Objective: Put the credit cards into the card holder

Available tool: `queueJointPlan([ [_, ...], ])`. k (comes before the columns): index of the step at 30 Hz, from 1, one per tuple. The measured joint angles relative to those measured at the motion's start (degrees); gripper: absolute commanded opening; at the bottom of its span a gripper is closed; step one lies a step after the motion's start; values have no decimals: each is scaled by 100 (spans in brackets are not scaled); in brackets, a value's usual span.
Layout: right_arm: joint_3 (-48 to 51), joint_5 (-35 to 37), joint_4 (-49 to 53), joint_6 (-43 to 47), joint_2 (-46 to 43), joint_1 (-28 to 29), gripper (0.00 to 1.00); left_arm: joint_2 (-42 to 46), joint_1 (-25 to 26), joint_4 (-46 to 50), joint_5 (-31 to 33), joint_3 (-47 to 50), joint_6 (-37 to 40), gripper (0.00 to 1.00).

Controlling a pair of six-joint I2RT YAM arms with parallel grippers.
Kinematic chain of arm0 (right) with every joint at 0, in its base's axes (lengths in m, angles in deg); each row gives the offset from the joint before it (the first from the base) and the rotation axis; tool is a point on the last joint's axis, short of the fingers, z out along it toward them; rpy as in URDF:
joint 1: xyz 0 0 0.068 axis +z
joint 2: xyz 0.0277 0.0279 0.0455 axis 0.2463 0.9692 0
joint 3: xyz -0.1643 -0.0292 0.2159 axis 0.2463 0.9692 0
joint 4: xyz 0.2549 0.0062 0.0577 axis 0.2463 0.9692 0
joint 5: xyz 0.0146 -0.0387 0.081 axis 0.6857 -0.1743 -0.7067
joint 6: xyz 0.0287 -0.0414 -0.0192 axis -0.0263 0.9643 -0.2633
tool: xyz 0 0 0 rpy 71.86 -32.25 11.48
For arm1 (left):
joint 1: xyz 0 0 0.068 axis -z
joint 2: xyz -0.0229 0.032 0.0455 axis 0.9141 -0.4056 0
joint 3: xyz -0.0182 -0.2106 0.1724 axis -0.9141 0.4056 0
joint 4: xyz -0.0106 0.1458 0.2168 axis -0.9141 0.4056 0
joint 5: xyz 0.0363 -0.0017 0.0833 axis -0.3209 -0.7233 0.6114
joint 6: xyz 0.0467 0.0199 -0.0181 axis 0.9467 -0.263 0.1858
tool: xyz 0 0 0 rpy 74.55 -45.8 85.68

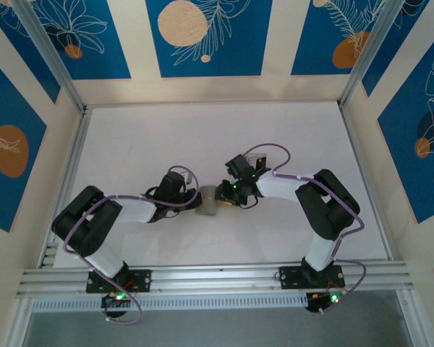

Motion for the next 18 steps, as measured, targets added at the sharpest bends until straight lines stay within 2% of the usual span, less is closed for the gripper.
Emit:
queueJointPlan([
  [8,-15,-332,-127,-11,-175,17,49,404,2,699,116,20,-111,45],
  [18,-468,-413,-140,15,-162,175,50,876,2,1263,-133,94,-240,70],
])
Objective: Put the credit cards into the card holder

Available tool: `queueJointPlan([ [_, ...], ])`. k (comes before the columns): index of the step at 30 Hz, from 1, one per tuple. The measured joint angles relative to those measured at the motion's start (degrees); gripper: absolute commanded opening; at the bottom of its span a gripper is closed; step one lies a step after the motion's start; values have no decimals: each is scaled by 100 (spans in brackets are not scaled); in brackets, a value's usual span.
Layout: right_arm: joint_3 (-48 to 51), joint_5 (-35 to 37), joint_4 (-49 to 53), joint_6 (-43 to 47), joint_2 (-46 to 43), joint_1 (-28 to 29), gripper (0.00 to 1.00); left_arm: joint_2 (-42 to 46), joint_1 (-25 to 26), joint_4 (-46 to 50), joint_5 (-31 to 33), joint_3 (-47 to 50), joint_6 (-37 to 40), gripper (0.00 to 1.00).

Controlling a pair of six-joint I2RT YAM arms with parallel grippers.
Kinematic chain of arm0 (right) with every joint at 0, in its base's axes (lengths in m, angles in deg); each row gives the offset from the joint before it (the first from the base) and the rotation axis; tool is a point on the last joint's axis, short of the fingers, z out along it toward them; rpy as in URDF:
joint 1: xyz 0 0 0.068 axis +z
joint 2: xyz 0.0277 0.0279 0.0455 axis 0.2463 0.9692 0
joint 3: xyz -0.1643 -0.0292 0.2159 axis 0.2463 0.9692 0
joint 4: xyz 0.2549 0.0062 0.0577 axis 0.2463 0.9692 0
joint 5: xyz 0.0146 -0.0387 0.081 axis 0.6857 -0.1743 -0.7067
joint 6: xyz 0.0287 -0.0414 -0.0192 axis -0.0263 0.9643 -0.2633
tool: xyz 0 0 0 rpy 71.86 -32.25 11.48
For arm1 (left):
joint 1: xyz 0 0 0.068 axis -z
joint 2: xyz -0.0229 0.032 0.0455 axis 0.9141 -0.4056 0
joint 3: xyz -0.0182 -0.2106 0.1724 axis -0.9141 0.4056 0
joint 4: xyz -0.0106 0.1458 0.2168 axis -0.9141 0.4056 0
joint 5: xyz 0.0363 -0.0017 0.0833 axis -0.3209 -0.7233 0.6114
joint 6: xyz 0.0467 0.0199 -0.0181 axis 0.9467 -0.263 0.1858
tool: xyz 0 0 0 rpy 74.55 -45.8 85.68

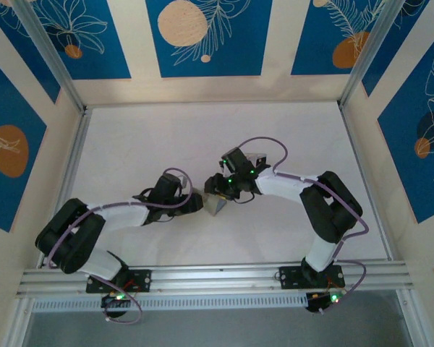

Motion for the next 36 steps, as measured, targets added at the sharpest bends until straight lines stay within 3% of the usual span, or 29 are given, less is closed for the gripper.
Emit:
queueJointPlan([
  [14,-175,-369,-201,74,184,302,49,490,-236,-529,-557,608,-208,73],
  [18,-57,-415,-293,70,184,380,48,1202,-245,-61,-581,741,-118,78],
  [24,7,-407,-304,72,339,533,44,2450,-269,975,-216,745,28,75],
  [30,48,-404,-310,52,525,756,40,3237,-415,1843,90,778,4,56],
  [36,33,-372,-269,46,616,715,39,2916,-457,2031,13,743,94,35],
])
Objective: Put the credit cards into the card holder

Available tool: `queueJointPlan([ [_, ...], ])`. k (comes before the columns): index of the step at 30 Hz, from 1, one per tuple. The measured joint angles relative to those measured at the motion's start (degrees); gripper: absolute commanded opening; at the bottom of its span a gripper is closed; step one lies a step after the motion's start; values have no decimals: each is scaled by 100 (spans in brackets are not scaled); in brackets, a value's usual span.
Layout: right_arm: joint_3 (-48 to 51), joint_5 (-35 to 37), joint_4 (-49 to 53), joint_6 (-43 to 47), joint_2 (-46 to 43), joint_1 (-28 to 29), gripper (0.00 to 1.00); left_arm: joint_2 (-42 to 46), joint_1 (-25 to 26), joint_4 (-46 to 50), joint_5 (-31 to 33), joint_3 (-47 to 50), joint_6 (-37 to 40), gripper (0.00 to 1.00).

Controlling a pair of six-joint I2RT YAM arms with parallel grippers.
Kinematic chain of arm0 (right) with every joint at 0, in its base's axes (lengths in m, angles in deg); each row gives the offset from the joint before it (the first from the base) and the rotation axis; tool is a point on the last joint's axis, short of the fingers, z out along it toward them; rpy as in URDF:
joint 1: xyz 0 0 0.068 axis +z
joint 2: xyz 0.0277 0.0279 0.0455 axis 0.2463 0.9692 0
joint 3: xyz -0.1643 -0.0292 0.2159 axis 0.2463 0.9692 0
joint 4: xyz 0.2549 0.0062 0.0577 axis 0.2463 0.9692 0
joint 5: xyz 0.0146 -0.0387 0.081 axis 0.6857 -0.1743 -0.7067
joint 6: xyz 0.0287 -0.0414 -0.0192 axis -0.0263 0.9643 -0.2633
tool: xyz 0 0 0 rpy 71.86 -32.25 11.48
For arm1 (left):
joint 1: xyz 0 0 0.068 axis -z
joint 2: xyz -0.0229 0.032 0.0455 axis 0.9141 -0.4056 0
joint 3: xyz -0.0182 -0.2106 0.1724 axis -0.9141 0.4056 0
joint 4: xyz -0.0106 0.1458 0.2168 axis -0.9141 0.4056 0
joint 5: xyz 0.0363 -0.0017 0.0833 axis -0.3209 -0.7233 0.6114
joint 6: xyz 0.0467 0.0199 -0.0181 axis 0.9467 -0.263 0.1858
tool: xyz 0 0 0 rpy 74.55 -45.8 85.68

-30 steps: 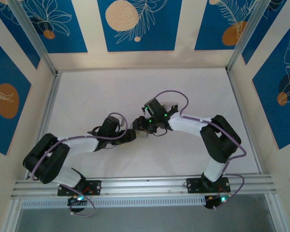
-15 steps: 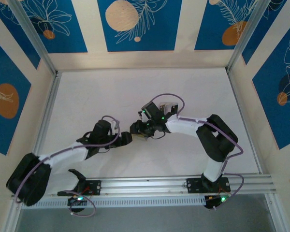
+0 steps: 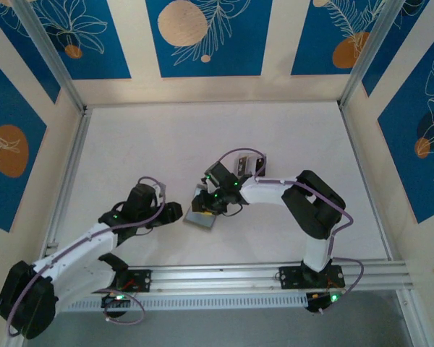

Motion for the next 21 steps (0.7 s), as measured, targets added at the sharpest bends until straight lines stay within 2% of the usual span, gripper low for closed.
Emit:
queueJointPlan([
  [4,-197,247,385,63,0,-83,35,-632,28,-94,-173,-146,48,27],
  [10,-514,586,789,-87,17,-201,32,-1436,315,-433,-273,-481,59,27],
  [21,109,767,273,-986,-61,-426,31,-2806,767,-1045,-302,-1003,39,23],
])
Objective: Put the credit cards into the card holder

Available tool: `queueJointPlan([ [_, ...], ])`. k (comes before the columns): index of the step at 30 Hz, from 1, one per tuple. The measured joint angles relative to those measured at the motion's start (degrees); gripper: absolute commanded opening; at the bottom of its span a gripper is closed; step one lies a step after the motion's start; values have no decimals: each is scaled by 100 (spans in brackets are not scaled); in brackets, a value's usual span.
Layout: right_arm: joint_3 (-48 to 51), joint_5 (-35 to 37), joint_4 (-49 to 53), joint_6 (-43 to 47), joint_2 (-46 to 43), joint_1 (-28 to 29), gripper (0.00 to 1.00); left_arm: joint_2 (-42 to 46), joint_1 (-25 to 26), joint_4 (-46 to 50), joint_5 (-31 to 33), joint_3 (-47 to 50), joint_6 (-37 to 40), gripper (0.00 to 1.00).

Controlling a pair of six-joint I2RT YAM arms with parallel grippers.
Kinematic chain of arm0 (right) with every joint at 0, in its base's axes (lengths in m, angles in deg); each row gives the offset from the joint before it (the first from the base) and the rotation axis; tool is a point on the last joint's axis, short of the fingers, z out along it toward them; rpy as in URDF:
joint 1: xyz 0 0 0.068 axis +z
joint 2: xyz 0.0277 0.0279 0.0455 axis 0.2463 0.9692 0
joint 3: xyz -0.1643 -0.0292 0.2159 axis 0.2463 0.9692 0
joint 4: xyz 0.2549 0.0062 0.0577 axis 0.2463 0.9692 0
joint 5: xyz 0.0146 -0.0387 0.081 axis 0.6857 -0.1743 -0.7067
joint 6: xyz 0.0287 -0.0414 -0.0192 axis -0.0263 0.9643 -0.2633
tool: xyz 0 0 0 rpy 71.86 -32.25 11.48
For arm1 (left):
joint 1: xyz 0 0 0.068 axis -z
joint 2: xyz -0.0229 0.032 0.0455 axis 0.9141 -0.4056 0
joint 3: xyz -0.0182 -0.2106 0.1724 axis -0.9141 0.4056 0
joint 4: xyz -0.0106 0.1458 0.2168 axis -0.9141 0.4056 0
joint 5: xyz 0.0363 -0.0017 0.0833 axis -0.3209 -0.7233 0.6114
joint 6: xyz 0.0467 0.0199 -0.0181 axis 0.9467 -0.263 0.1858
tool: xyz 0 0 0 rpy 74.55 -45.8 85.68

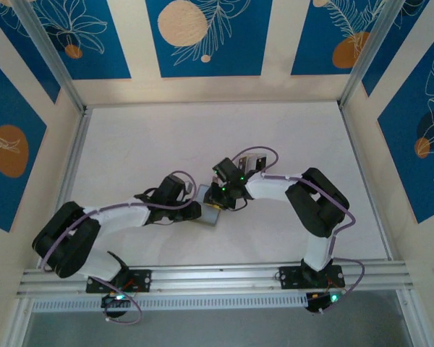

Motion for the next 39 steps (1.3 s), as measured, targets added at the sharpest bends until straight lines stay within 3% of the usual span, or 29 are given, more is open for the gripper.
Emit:
queueJointPlan([
  [5,177,-35,-275,-363,-44,-37,31,-11,2,-20,107,31,-24,25],
  [16,243,-350,-501,-730,4,-170,31,927,153,98,173,319,-44,34],
  [39,232,-503,-546,-743,52,-219,31,487,487,-59,348,597,-435,44],
])
